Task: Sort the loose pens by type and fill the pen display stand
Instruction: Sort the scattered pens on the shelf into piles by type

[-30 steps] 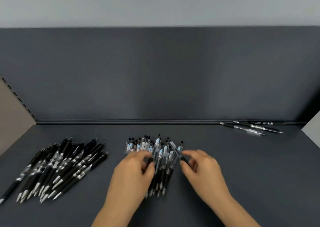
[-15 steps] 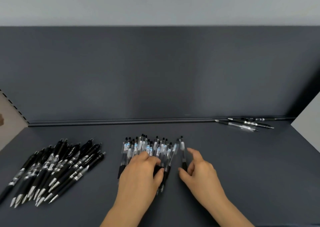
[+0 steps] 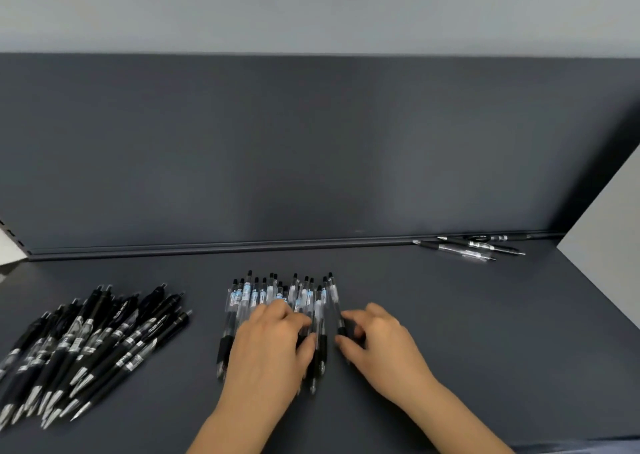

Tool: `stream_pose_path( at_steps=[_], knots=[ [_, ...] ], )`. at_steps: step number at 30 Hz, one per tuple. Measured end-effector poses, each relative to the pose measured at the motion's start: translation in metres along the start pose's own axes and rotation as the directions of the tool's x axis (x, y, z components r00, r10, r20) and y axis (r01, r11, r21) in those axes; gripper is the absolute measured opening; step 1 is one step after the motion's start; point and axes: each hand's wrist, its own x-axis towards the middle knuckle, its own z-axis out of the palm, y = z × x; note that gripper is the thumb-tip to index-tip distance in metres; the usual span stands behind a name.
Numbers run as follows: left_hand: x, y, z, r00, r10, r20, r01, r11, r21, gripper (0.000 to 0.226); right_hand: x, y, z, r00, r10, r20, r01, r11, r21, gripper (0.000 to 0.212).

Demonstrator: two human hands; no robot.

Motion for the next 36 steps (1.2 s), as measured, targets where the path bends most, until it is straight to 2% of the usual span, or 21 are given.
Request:
stream_pose_path(
  at_steps=[3,7,14,19,25,32,36],
  knots=[
    [0.006,0.005,0.003,1.000,0.014,-0.015,-0.014,1.000,-0.006,0.018,0.003,0.008,-0.004,0.999,-0.026,0.030,0.026,1.000,0.011,0.044],
    [0.020,0.018,0.006,0.999,0.041,-0.001,-0.041,0.999,-0.003,0.020,0.009,0.033,-0.021,1.000,-0.014,-0.002,0.014,1.000,0.002,0.042],
    [0.056,0.052,0.017,0.993,0.112,0.046,-0.113,0.993,0.015,0.016,0.019,0.112,-0.073,0.986,0.134,-0.095,-0.142,0.987,-0.080,0.039],
    [0.084,0.091,0.034,0.981,0.134,0.137,-0.137,0.990,0.014,0.035,0.028,0.167,-0.108,0.955,0.222,-0.197,-0.252,0.957,-0.144,0.041],
    [0.123,0.129,0.071,0.957,0.174,0.232,-0.174,0.985,-0.021,0.042,0.043,0.218,-0.131,0.912,0.289,-0.291,-0.344,0.926,-0.159,0.043],
    [0.160,0.139,0.101,0.957,0.174,0.232,-0.182,0.983,0.013,0.048,0.053,0.244,-0.131,0.904,0.277,-0.326,-0.352,0.914,-0.200,0.045],
    [0.175,0.147,0.114,0.952,0.190,0.239,-0.200,0.980,0.017,0.047,0.054,0.249,-0.128,0.901,0.275,-0.335,-0.338,0.929,-0.147,0.035]
  ],
)
